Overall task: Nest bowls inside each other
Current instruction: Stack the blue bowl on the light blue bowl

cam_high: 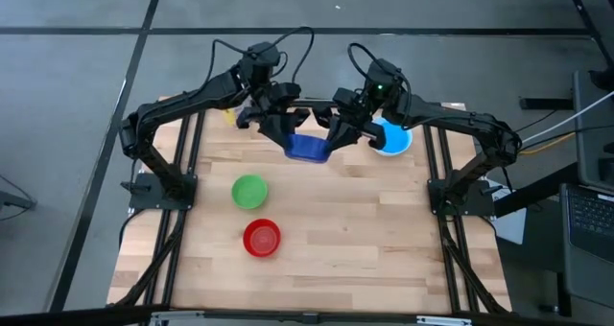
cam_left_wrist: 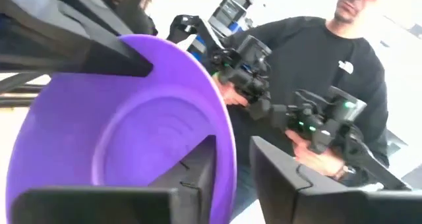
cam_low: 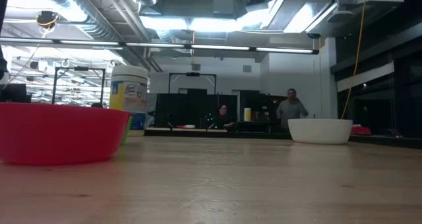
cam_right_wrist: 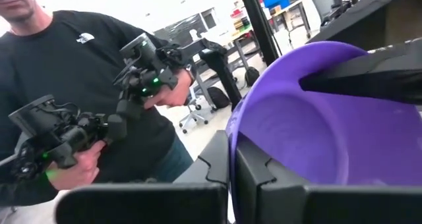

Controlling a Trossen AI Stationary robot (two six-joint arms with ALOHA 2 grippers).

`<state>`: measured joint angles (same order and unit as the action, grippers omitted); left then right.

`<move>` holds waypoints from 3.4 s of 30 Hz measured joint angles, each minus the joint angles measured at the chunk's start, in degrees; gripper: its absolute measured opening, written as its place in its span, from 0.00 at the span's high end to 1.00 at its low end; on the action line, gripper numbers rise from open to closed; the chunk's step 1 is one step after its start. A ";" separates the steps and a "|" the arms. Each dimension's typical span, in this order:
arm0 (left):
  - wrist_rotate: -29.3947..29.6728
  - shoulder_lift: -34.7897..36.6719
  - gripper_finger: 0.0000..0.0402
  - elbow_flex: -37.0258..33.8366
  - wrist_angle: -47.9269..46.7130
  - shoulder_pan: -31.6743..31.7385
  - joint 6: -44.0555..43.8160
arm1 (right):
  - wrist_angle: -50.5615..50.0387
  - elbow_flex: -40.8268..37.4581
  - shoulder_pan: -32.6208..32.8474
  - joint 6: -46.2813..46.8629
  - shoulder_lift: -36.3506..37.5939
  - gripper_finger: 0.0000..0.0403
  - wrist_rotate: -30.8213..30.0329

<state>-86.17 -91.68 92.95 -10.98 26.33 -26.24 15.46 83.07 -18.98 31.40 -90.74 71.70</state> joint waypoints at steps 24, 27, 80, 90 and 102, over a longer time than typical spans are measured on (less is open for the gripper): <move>5.42 1.31 0.60 3.45 -0.06 31.58 8.73 | -61.47 0.84 -18.25 -29.78 0.26 1.00 -23.10; 5.75 1.31 0.61 3.09 -0.01 30.92 11.01 | -69.04 0.82 -20.07 -30.74 0.26 1.00 -37.07; 14.66 1.25 0.61 0.89 -6.90 23.58 19.98 | -53.35 -30.48 -13.22 2.96 9.94 1.00 -85.58; 14.67 1.25 0.61 0.89 -6.83 22.84 19.98 | -53.90 -30.48 -13.22 2.65 6.63 1.00 -84.46; 14.64 1.25 0.61 0.89 -6.83 22.82 19.98 | -55.04 -30.48 -13.81 2.57 5.84 1.00 -84.58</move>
<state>-71.53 -90.43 93.84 -17.80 49.15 -6.26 -39.57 52.60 -32.79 33.97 -84.90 -12.88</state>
